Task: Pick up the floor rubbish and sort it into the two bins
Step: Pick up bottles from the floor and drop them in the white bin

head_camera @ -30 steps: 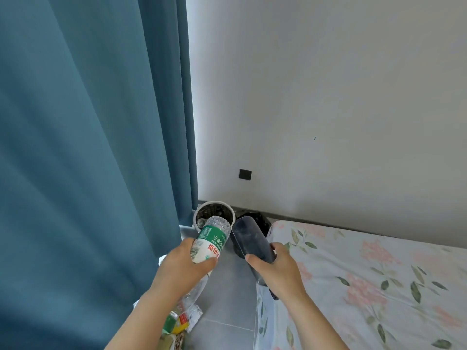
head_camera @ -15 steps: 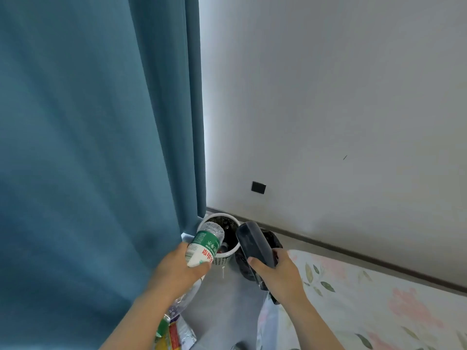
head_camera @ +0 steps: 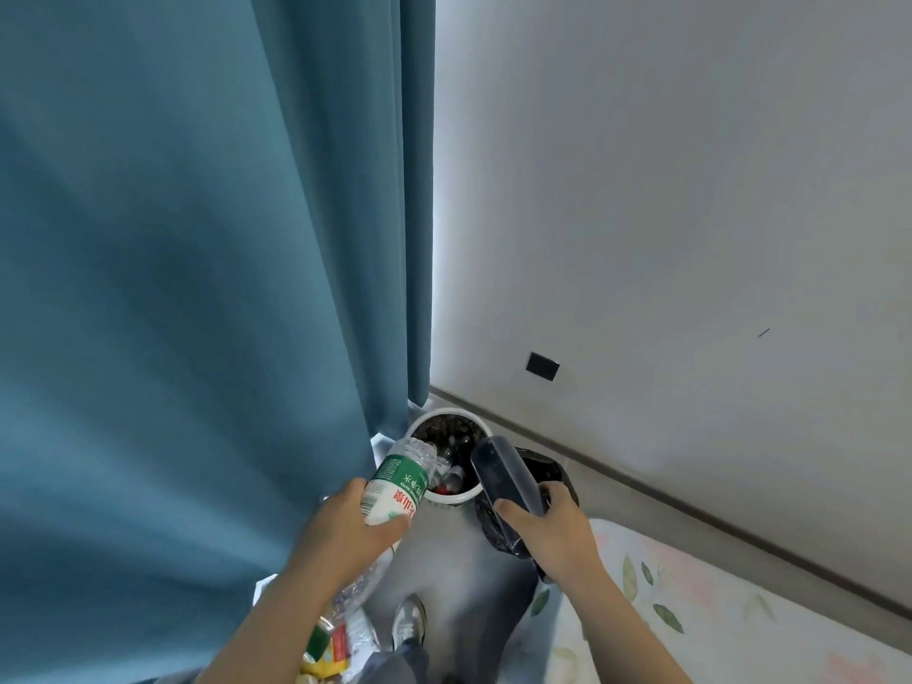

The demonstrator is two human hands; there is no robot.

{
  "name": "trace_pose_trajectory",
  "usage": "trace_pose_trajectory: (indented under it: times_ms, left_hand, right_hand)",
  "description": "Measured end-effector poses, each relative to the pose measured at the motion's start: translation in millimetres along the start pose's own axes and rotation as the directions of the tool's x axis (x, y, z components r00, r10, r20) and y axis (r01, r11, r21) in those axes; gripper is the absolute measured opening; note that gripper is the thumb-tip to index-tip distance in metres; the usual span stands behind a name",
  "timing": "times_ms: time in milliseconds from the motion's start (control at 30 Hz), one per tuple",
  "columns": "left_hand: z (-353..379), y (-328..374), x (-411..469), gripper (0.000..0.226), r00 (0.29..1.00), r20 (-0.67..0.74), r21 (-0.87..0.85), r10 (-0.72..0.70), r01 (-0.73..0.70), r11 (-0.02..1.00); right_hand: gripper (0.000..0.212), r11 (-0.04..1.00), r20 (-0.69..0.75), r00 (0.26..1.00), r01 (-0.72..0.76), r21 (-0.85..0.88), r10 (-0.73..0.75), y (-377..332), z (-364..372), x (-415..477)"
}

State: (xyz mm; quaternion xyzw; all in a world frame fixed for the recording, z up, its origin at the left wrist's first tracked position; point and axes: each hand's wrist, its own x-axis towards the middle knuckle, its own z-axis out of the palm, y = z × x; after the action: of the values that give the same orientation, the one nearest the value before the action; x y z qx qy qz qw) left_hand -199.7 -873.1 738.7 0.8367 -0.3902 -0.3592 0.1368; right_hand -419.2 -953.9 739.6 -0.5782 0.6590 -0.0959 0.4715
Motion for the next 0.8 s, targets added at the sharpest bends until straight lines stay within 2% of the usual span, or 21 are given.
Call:
trace_pose_trajectory:
  times_ms: [433,800]
  left_hand:
    - [-16,14,134,0.048,0.997,0.076,0.017,-0.023,0.021,1.000]
    - [-15,14,199,0.050,0.989,0.138,0.084,-0.057,0.046,0.995]
  right_hand:
    - [0.043,0.965,0.024,0.991,-0.122,-0.234,0.132,-43,21,117]
    - [0.044,0.938,0.079,0.978,-0.160,-0.307,0.193,-48,46,200]
